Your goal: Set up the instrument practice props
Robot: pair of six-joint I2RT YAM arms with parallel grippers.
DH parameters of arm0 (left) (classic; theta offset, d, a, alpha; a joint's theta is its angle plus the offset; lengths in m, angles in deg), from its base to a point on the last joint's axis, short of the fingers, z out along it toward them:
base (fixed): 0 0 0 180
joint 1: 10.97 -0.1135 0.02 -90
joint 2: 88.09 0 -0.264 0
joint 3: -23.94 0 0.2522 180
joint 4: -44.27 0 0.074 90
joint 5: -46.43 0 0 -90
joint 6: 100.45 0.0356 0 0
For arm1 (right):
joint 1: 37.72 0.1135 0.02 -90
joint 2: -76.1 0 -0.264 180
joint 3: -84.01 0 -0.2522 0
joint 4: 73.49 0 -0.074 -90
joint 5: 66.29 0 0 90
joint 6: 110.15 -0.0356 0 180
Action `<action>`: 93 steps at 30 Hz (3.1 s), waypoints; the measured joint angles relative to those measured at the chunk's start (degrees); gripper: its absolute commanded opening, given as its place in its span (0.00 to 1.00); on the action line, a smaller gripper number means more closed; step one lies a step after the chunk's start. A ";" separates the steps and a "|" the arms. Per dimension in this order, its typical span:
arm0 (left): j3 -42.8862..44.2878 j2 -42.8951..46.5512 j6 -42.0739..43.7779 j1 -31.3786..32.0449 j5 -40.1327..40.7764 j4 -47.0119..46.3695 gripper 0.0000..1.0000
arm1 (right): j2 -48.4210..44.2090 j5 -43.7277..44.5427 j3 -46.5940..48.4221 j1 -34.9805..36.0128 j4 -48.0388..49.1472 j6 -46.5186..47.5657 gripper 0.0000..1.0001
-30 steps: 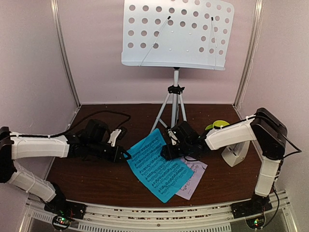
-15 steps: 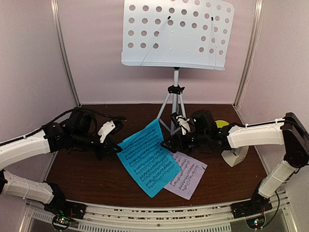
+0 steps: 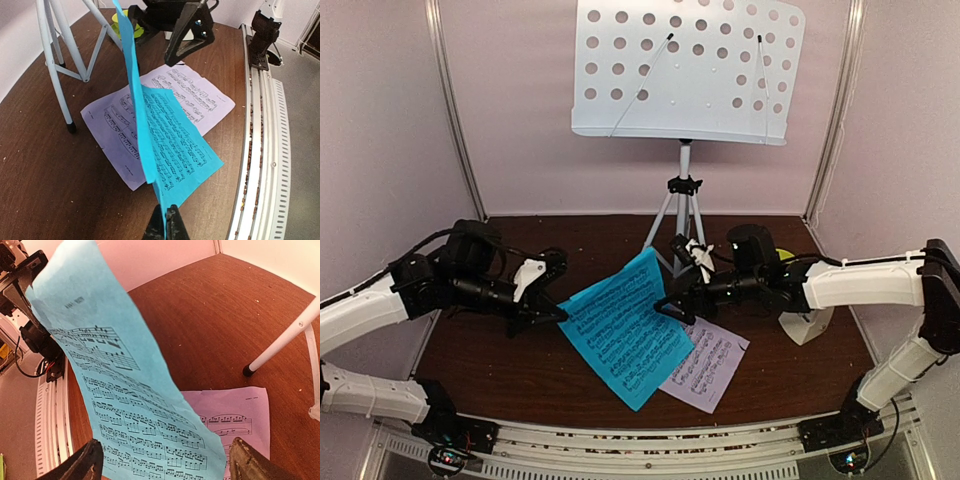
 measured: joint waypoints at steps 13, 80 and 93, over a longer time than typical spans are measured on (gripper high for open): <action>1.05 1.03 3.37 0.00 -3.82 2.51 0.00 | 2.21 -2.69 4.28 0.00 -1.64 5.44 0.87; 40.96 -9.64 -6.91 0.22 17.77 -2.25 0.54 | -26.99 7.61 25.27 -2.69 -23.67 4.87 0.00; 60.17 -23.43 -5.60 4.07 30.97 -8.63 0.56 | -26.40 15.41 36.28 -7.04 -18.60 -2.99 0.00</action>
